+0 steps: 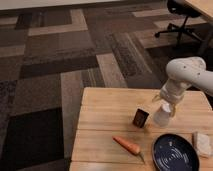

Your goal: Place the ceramic cup over the eraser

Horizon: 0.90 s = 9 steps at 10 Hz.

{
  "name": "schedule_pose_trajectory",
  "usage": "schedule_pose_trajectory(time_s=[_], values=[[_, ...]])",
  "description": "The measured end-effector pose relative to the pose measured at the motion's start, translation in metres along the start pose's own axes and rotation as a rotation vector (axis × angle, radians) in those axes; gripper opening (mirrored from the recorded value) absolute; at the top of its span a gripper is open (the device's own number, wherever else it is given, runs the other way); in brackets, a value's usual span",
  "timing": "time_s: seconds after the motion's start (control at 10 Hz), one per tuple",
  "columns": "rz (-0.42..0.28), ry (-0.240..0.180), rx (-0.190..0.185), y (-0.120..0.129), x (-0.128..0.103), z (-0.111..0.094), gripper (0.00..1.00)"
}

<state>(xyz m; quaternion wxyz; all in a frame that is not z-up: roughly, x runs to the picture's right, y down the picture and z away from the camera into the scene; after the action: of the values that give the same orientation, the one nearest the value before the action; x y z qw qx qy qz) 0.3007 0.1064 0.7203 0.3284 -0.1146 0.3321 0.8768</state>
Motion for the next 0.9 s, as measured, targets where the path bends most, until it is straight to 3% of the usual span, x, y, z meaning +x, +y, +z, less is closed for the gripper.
schedule_pose_trajectory(time_s=[0.2,0.3,0.4,0.6,0.8,0.9], values=[[0.015,-0.013,0.028,-0.008,-0.004,0.002,0.65],[0.023,-0.033,0.061,-0.015,-0.009,0.005,0.65],[0.034,-0.047,0.088,-0.017,-0.010,0.007,0.57],[0.048,-0.073,0.105,-0.017,-0.012,0.004,0.25],[0.049,-0.090,0.097,-0.014,-0.012,-0.003,0.04],[0.046,-0.106,0.086,-0.011,-0.010,-0.016,0.00]])
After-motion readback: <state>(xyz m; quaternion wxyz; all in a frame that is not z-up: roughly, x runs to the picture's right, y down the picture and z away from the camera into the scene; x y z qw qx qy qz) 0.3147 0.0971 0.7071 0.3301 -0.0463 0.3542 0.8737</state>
